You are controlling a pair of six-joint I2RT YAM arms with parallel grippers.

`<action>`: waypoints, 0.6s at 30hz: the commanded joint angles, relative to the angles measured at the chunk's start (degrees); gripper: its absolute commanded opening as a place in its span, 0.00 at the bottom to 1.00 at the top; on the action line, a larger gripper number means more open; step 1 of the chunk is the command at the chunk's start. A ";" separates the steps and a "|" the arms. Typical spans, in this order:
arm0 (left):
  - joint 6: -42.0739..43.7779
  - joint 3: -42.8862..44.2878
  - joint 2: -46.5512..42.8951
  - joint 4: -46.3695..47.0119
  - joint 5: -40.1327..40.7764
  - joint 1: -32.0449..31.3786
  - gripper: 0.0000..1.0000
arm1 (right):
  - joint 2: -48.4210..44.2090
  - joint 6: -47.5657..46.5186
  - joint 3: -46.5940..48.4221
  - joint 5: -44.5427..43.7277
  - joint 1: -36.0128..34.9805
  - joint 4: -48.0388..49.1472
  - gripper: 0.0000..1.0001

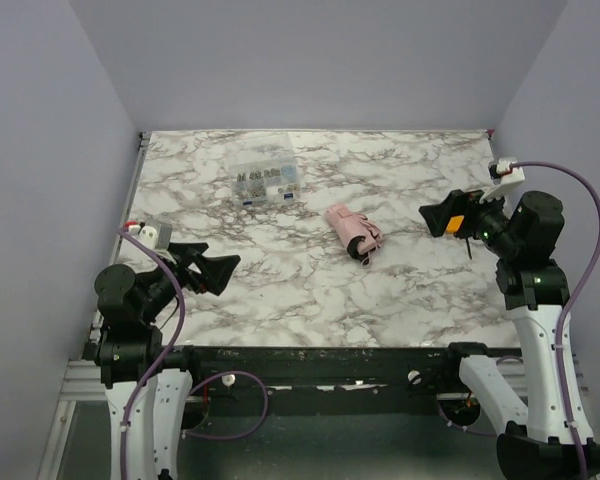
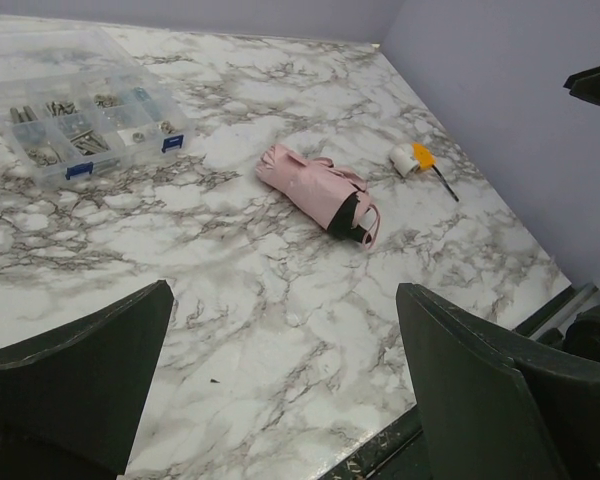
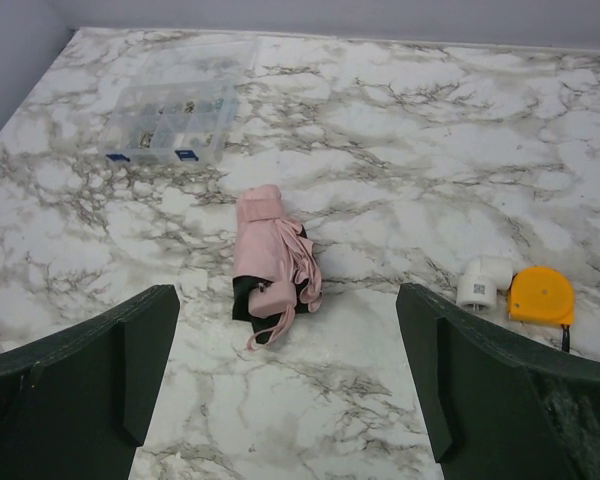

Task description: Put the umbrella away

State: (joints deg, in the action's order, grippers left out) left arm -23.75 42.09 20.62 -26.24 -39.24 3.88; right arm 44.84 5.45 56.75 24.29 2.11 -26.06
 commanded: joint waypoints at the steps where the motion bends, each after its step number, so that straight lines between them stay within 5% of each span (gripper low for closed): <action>1: 1.56 -2.97 -3.17 1.28 2.10 -0.29 0.99 | -0.83 -0.28 -1.33 1.08 0.59 1.94 1.00; 18: 2.21 -5.51 -4.41 2.06 3.60 -0.89 0.99 | -0.63 0.49 -1.45 0.69 1.46 2.42 1.00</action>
State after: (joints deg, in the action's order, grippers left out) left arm -22.26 37.21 17.21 -25.47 -37.08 3.46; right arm 44.58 5.56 55.72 24.49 3.14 -24.91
